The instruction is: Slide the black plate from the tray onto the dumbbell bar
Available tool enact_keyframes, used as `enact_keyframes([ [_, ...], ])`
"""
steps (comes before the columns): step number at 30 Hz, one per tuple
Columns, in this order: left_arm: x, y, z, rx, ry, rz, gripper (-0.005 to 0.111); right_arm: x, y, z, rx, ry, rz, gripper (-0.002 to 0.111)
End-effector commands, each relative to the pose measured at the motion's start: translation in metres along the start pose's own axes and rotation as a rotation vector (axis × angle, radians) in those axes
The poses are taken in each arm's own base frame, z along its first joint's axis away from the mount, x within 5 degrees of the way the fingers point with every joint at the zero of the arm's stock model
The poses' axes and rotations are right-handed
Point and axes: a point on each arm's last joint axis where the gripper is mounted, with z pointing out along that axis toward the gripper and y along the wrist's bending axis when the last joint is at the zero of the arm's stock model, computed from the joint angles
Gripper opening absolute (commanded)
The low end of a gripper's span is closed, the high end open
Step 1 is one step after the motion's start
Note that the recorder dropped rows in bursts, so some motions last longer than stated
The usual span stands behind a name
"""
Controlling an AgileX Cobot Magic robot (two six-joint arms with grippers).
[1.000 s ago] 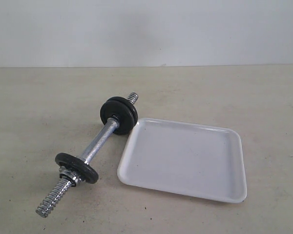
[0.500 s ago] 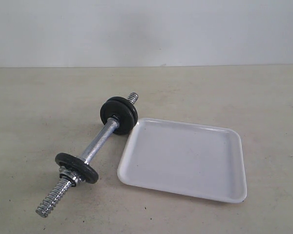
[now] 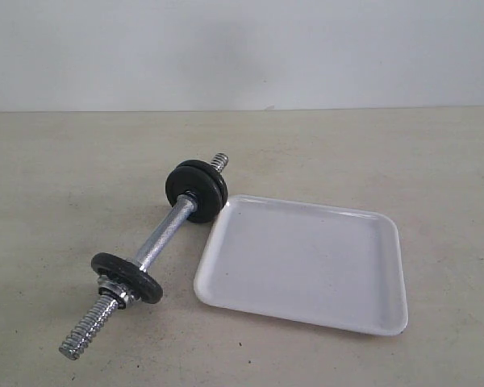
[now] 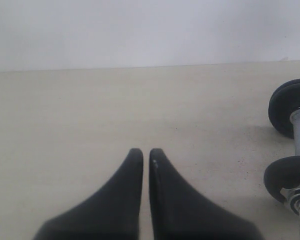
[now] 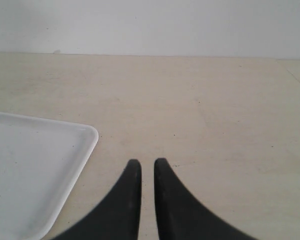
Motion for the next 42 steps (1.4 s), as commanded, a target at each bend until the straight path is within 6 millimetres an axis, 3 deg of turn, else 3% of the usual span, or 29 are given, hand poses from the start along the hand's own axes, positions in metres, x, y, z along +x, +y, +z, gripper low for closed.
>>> enact_keyframes([
  [1,0.0009,0.0002,0.0002,-0.004,0.001,0.002,0.004,-0.0015,-0.0005,-0.0004,0.009,-0.015,-0.009,0.008],
  [42,0.0009,0.0002,0.0002,-0.004,0.001,0.002,0.004,-0.0035,-0.0003,-0.0005,0.006,-0.037,-0.007,0.008],
])
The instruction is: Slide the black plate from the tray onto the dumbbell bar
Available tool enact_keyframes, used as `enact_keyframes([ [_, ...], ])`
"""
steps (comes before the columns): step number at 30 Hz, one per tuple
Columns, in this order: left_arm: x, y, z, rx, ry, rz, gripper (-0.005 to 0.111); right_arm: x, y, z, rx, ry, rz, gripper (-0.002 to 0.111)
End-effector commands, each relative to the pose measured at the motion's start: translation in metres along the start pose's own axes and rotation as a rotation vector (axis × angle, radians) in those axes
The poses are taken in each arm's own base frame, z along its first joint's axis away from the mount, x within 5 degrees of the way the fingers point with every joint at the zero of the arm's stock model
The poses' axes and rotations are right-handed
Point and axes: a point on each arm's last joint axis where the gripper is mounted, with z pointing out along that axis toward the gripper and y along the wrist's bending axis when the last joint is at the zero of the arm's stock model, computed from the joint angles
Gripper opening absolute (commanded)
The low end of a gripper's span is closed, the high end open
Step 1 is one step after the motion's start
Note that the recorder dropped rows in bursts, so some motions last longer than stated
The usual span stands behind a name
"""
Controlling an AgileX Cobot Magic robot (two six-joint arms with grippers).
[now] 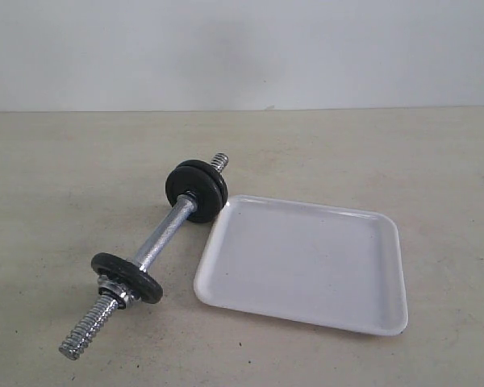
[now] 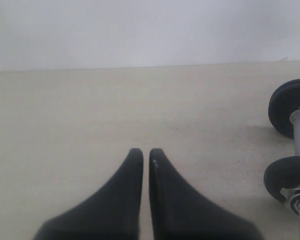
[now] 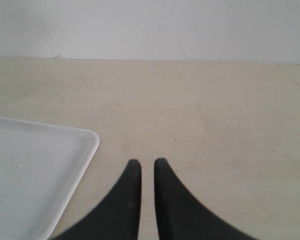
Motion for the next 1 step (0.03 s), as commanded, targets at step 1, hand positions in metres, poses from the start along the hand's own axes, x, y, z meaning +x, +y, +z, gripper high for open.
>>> enact_keyframes([
  [1,0.0009,0.0002,0.0002,-0.004,0.001,0.002,0.004,-0.0020,-0.0004,-0.0004,0.007,-0.021,-0.008,0.008],
])
